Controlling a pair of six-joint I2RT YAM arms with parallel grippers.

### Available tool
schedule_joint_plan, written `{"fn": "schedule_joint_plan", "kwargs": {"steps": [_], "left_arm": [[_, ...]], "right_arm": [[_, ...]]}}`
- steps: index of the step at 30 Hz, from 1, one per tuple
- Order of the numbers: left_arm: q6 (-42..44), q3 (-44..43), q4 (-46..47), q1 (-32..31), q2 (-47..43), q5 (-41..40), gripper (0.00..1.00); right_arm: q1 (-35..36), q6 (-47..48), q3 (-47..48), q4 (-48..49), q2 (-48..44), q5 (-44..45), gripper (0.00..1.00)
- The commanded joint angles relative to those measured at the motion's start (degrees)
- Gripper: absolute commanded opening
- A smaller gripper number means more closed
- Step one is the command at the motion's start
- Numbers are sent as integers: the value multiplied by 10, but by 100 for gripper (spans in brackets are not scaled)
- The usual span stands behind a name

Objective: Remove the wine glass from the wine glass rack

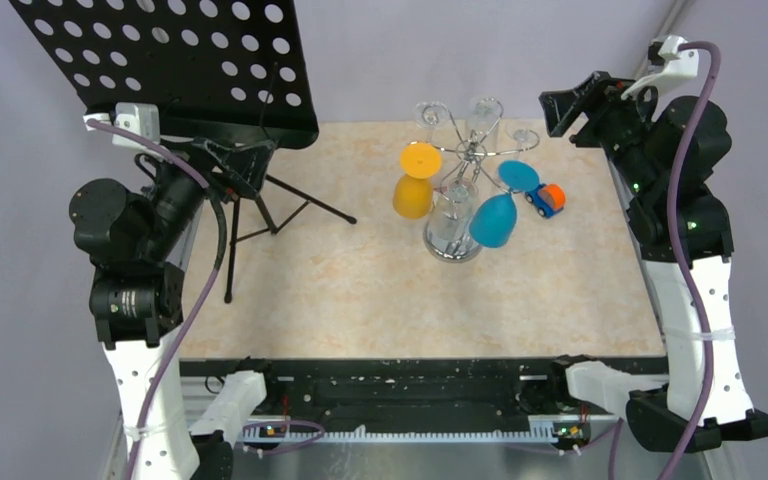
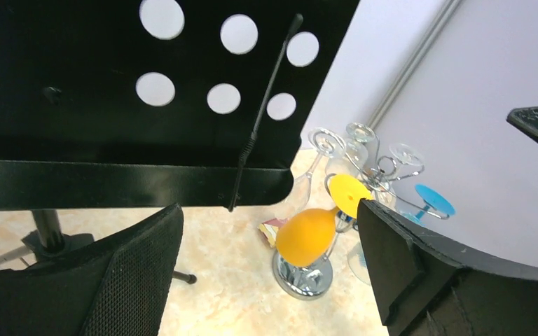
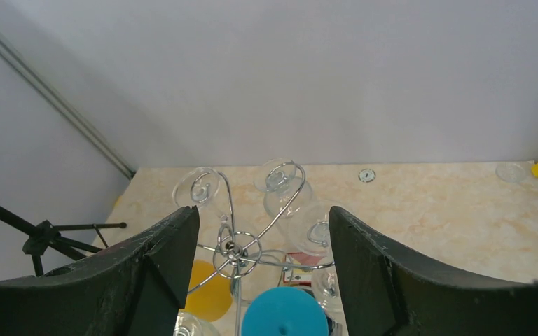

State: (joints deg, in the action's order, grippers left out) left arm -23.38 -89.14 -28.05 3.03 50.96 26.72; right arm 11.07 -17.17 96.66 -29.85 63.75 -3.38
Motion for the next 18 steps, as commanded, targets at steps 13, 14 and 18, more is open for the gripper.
{"fn": "schedule_joint_plan", "kwargs": {"steps": [13, 14, 18], "left_arm": [[-201, 120, 297, -56, 5, 276, 98], [-200, 124, 299, -78, 8, 265, 98], [-148, 131, 252, -194, 20, 168, 99]], "right_arm": [[-3, -31, -36, 10, -21, -17, 70], [-3, -36, -40, 12, -22, -20, 69], [-3, -58, -52, 15, -23, -25, 68]]}}
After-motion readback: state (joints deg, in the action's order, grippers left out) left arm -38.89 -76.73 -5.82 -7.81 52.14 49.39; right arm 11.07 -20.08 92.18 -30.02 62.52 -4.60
